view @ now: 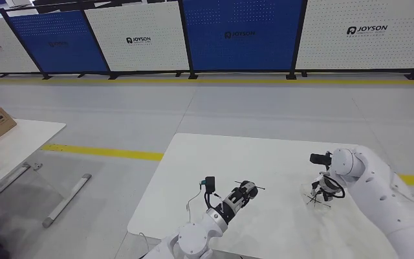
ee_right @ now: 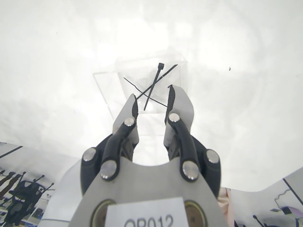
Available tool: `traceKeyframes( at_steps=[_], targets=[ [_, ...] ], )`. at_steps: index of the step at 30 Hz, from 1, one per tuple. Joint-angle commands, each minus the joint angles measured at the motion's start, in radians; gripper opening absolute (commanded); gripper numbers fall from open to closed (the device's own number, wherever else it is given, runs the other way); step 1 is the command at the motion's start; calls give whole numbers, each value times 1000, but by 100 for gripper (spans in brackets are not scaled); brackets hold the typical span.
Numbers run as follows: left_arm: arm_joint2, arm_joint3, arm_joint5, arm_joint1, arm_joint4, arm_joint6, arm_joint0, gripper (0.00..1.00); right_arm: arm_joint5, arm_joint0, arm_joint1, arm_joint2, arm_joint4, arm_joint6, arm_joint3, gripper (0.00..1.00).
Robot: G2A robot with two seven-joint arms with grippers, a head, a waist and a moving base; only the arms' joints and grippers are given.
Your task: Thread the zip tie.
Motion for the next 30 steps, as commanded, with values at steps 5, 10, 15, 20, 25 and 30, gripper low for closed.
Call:
traceKeyframes(
  at_steps=[5, 10, 15, 20, 25, 30],
  targets=[
    [0, 0, 0, 0, 0, 0, 0, 0, 2, 32, -28, -30, 4, 0, 66, 27],
    [0, 0, 0, 0, 0, 0, 0, 0, 21, 63, -60, -64, 0, 0, 132, 27],
    [0, 0, 0, 0, 0, 0, 0, 0, 16, 90, -93, -91, 3, 0, 194, 25],
    [0, 0, 0, 0, 0, 0, 0, 0, 11, 115, -126, -113, 4, 0, 259, 26],
    [0, 0, 0, 0, 0, 0, 0, 0, 0, 133, -154, -128, 9, -1, 317, 25],
    [0, 0, 0, 0, 0, 0, 0, 0, -19, 150, -180, -137, 13, -7, 375, 20]
  ],
)
